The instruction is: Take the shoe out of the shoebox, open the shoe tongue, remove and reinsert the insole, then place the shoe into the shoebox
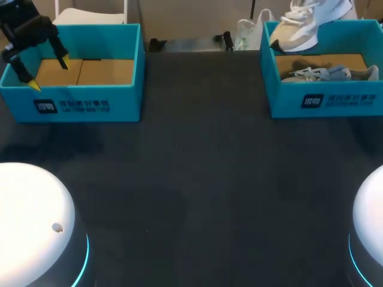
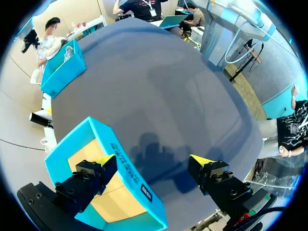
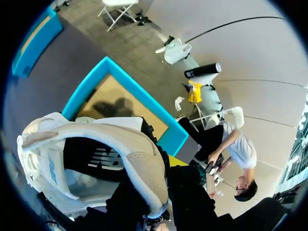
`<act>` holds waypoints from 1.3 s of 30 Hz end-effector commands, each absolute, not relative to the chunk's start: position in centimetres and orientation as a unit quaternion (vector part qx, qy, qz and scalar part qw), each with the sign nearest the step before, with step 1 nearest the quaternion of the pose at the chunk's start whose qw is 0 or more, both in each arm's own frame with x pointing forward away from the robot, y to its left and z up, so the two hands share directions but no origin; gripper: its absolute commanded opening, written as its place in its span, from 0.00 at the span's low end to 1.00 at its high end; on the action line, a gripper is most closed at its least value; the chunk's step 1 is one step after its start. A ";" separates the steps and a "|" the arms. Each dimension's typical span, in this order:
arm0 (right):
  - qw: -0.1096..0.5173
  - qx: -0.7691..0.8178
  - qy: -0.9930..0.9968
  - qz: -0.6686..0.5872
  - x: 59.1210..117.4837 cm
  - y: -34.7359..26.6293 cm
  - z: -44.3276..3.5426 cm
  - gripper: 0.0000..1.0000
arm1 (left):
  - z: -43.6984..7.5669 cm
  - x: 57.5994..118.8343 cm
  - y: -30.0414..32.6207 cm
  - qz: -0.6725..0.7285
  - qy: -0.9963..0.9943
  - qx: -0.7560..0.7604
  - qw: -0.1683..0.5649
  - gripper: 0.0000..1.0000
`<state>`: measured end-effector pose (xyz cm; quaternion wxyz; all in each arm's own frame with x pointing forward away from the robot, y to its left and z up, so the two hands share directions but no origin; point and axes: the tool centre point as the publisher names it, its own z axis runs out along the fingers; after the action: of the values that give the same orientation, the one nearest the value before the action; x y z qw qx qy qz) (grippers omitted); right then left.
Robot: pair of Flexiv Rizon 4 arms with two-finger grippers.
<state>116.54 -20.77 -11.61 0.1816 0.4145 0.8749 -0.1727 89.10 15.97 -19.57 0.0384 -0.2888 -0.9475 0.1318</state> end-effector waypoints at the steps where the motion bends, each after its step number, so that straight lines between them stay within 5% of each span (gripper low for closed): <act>1: 0.164 0.432 0.864 -0.200 117.2 -20.8 -11.9 0.00 | -19.6 89.1 16.0 0.131 -0.948 -0.289 0.039 1.00; 21: 0.137 0.667 0.708 -0.188 115.9 -24.9 -13.8 0.00 | -19.6 89.1 16.0 0.131 -0.948 -0.289 0.039 1.00; 39: 0.131 0.671 0.706 -0.185 115.8 -25.2 -13.9 0.00 | -19.6 89.1 16.0 0.131 -0.948 -0.289 0.039 1.00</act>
<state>115.76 -25.21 -14.12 0.1320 0.6708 0.7061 -0.1844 89.10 15.98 -19.57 0.0384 -0.2887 -0.9475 0.1319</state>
